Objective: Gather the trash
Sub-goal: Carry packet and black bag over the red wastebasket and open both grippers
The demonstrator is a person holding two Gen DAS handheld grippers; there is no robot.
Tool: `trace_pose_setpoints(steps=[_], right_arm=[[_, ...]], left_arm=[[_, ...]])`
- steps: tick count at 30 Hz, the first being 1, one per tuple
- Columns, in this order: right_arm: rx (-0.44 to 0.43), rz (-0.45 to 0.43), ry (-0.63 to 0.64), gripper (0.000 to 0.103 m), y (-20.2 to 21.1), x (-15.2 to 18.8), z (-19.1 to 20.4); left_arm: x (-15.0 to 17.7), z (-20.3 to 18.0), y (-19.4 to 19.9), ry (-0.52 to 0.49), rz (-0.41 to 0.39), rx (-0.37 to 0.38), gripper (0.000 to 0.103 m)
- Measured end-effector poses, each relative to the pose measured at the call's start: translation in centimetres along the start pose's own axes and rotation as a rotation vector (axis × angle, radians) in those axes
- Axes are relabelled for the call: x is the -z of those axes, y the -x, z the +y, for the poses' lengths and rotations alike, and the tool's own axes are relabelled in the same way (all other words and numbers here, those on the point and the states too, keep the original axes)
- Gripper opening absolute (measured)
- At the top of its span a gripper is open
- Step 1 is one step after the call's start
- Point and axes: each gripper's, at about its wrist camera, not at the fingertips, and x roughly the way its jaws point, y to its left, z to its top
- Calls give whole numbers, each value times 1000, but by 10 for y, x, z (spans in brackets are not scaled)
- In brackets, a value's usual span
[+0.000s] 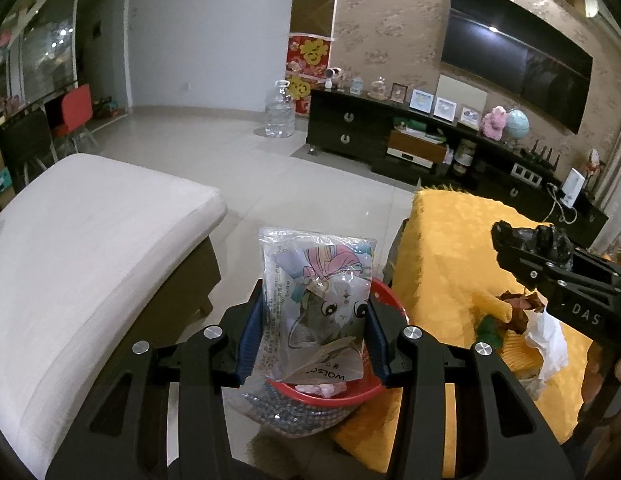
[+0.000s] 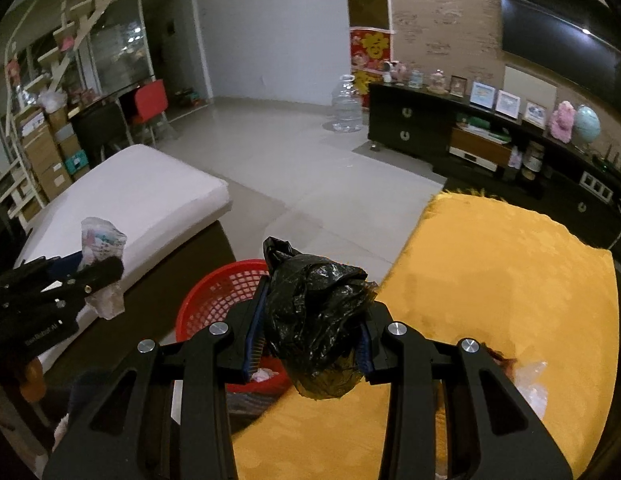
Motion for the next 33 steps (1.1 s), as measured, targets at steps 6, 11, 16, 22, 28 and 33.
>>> trace_pose_setpoints(steps=[6, 11, 16, 22, 28, 33], right_arm=[[-21, 23, 27, 36, -17, -5, 14], [-36, 55, 45, 36, -36, -6, 25], [-51, 90, 66, 36, -56, -8, 32], [-78, 157, 62, 37, -84, -6, 36], [-109, 208, 59, 43, -104, -1, 43], [-114, 204, 45, 51, -105, -1, 42]], left_arm=[[4, 8, -13, 14, 27, -6, 43], [13, 15, -33, 22, 68, -12, 43], [19, 20, -50, 27, 100, -12, 43], [26, 20, -68, 27, 141, -9, 43], [33, 21, -84, 25, 180, 2, 43], [33, 16, -94, 12, 197, 11, 43]])
